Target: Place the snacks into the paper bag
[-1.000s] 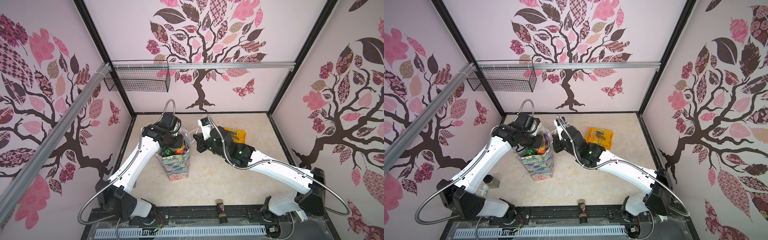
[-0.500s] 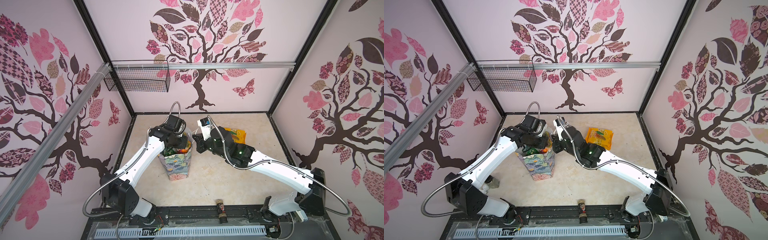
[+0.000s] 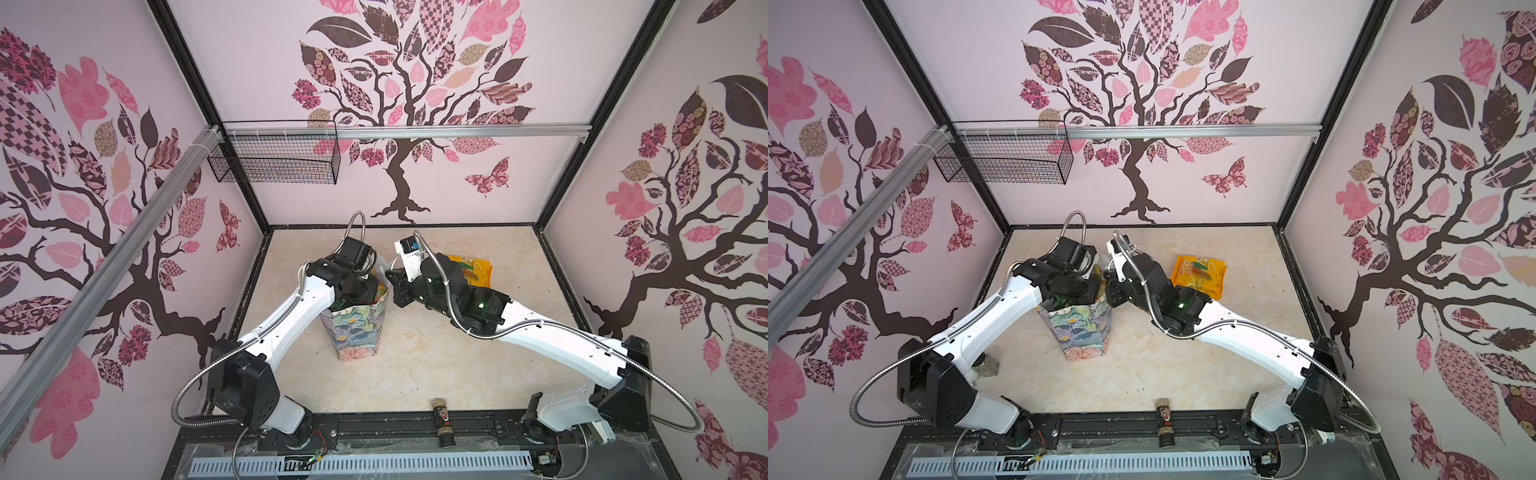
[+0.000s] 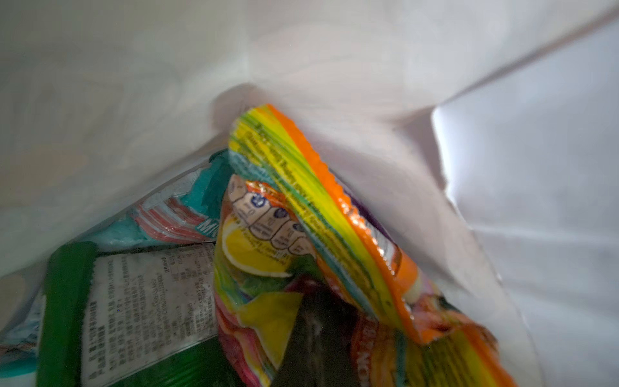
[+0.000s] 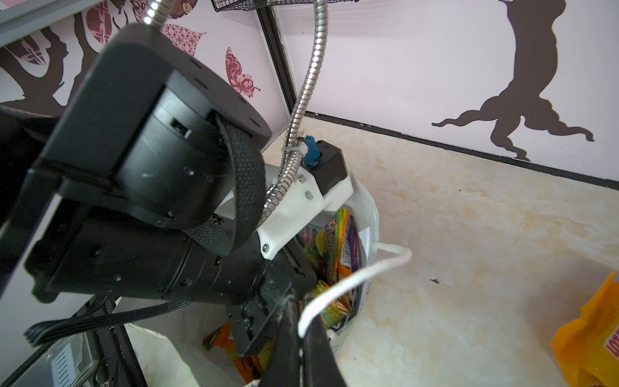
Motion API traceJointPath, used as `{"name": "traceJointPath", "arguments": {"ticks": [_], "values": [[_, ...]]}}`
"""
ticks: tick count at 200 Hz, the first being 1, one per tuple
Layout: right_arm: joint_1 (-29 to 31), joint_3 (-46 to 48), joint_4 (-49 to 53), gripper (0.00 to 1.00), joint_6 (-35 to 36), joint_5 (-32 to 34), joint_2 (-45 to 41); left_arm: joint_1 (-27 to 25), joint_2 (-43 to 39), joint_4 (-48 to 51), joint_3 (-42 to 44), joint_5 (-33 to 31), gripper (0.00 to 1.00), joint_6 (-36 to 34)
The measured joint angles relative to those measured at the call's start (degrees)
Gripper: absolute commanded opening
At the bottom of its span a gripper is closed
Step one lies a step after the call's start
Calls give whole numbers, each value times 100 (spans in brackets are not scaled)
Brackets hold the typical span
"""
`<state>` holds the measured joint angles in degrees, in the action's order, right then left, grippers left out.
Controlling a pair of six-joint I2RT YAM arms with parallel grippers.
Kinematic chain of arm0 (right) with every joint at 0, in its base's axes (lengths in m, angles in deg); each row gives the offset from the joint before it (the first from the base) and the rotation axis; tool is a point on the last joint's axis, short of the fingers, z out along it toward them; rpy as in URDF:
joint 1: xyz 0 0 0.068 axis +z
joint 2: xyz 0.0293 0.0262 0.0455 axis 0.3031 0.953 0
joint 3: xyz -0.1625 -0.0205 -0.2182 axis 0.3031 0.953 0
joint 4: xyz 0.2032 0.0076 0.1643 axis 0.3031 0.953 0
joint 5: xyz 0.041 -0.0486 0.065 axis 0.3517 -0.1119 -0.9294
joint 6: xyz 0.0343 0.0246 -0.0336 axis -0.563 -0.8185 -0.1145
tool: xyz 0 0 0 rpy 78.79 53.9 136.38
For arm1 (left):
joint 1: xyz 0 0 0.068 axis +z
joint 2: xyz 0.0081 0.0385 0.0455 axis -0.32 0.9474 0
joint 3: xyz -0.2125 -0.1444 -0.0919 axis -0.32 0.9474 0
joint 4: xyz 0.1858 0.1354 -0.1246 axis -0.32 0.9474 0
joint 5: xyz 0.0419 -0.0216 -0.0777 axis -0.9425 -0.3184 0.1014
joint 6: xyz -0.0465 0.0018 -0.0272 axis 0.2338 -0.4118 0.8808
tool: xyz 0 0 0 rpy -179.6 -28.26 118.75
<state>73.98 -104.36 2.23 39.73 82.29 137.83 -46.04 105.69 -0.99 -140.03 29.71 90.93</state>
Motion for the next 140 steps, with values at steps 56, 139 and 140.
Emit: {"name": "traceJointPath", "arguments": {"ticks": [56,139,140], "values": [[0,-219,328,10,31,4,-9,0,-745,702,-774,-942,68,107],[0,-481,761,40,177,76,-190,0,-2802,1561,-1722,-2291,79,299],[0,-481,767,40,177,76,-199,0,-2828,1582,-1725,-2321,79,306]]}}
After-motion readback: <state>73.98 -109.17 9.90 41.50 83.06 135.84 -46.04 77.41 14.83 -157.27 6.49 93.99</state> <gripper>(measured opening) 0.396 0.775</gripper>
